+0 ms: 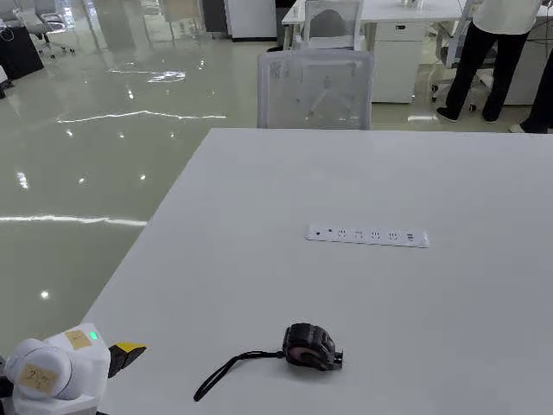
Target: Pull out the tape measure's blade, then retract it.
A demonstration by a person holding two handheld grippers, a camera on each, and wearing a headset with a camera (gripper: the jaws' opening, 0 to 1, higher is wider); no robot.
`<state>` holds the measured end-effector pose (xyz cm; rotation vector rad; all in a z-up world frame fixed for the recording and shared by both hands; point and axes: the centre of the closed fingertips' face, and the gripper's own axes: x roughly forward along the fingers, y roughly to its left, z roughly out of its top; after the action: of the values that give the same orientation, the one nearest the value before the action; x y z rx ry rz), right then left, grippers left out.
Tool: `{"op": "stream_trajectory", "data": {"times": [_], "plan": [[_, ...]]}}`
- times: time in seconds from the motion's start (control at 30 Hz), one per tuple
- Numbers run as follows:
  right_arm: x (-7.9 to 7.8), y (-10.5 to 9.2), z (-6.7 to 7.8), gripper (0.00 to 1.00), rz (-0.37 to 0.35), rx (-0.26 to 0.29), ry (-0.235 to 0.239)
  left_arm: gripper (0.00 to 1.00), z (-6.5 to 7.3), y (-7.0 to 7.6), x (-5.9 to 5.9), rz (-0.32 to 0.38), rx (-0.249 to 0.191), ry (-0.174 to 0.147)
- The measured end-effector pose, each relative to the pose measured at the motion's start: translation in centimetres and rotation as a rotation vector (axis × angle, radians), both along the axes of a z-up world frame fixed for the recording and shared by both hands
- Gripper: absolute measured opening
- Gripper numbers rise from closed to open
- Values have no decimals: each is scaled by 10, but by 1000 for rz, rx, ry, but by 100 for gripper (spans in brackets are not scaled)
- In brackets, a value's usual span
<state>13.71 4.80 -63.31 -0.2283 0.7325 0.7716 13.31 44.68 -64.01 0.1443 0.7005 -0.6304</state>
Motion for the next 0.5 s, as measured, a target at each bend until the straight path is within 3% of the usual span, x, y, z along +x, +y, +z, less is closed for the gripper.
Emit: {"op": "stream_trajectory", "data": {"times": [0.5], "plan": [[0, 3, -7, 93, 24, -14, 11, 94, -11, 8, -1, -8, 25, 21]]}}
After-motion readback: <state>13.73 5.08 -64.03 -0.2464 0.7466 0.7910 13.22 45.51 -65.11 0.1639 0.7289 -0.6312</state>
